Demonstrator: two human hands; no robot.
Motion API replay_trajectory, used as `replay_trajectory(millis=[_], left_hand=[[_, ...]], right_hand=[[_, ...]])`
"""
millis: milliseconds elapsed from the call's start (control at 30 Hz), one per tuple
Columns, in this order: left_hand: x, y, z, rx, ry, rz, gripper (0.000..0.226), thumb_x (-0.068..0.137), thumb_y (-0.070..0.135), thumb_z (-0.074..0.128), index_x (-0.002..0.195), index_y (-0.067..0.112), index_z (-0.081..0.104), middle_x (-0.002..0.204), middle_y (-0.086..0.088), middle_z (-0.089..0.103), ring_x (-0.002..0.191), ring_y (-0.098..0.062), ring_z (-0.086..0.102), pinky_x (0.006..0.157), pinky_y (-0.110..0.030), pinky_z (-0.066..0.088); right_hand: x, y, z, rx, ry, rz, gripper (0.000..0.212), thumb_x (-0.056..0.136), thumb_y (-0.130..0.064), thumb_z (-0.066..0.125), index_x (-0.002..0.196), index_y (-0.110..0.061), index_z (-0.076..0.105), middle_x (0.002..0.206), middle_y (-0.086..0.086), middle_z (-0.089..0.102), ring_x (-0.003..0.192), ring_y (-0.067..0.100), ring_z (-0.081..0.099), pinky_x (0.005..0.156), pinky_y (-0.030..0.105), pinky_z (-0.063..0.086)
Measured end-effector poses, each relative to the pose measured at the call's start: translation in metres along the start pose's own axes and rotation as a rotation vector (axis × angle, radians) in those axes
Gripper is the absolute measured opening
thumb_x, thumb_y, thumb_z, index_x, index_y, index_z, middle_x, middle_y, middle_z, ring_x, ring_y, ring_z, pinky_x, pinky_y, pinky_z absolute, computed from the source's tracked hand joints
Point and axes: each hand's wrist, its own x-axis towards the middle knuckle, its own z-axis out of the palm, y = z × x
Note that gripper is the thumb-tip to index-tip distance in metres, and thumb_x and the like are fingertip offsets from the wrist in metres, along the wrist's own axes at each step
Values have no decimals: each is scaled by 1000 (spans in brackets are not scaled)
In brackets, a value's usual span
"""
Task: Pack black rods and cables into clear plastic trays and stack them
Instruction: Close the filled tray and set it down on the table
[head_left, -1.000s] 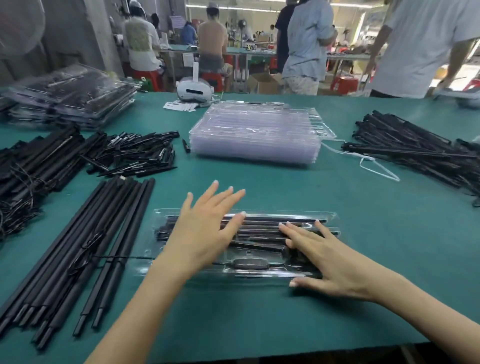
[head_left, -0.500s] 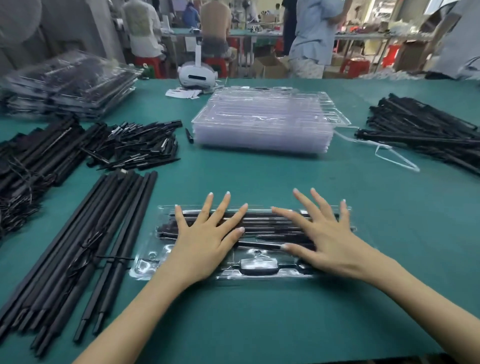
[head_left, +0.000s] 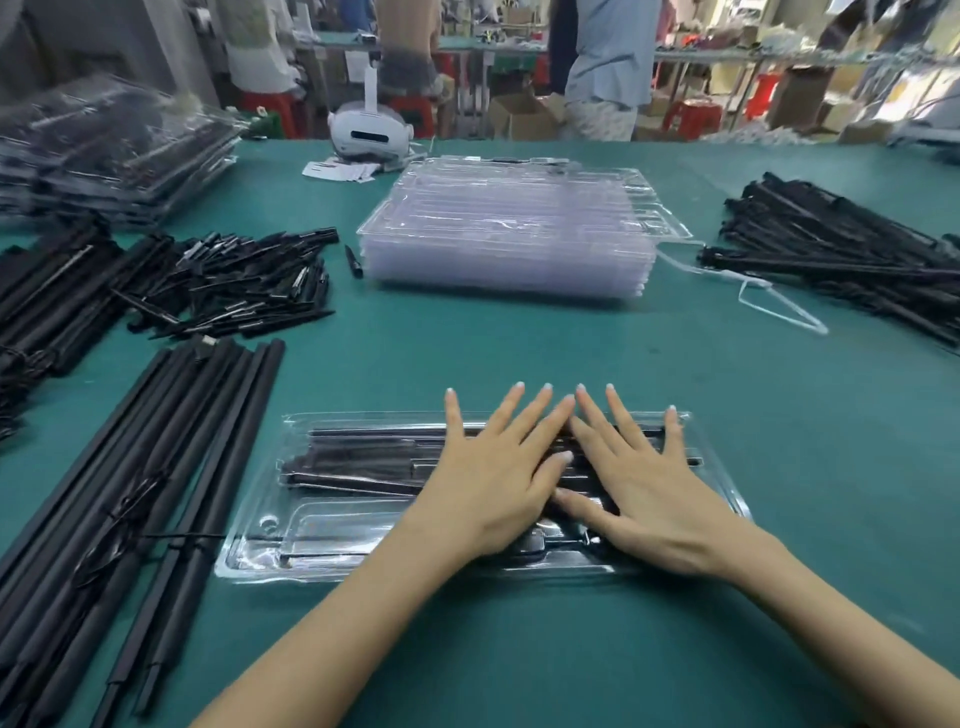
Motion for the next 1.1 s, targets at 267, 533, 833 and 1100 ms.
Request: replay_trajectory(millis=[267, 533, 833, 1100], left_hand=[[8, 2, 15, 29, 24, 36, 41, 97, 52, 1, 132, 68, -13, 157, 19, -16, 145, -11, -17, 107, -64, -16], [7, 2, 14, 29, 40, 31, 43, 98, 48, 2, 137, 64, -7, 150, 14, 14, 138, -13, 11, 110, -59, -4], [6, 4, 11, 10, 134, 30, 44, 96, 52, 3, 132, 68, -15, 141, 12, 19, 132, -7, 6, 108, -51, -10], [2, 6, 8, -13, 133, 34, 52, 72, 84, -8, 123, 76, -16, 135, 9, 20, 133, -5, 4, 107, -48, -16]], right_hand=[[-22, 37, -33, 1492, 552, 189, 30, 94, -3, 43, 115, -17, 58, 120, 5, 66, 112, 18, 61, 102, 30, 46], [-70, 69, -22, 591, 230, 526, 21, 87, -41, 62, 77, -24, 67, 77, -3, 66, 73, 8, 56, 62, 11, 38], [-68, 55, -47, 1145, -135, 570, 20, 91, -17, 62, 85, 1, 59, 66, 10, 69, 60, 21, 66, 57, 24, 53], [-74, 54, -37, 1458, -124, 645, 27, 82, -9, 70, 57, -4, 61, 56, 8, 60, 59, 24, 70, 51, 19, 53]])
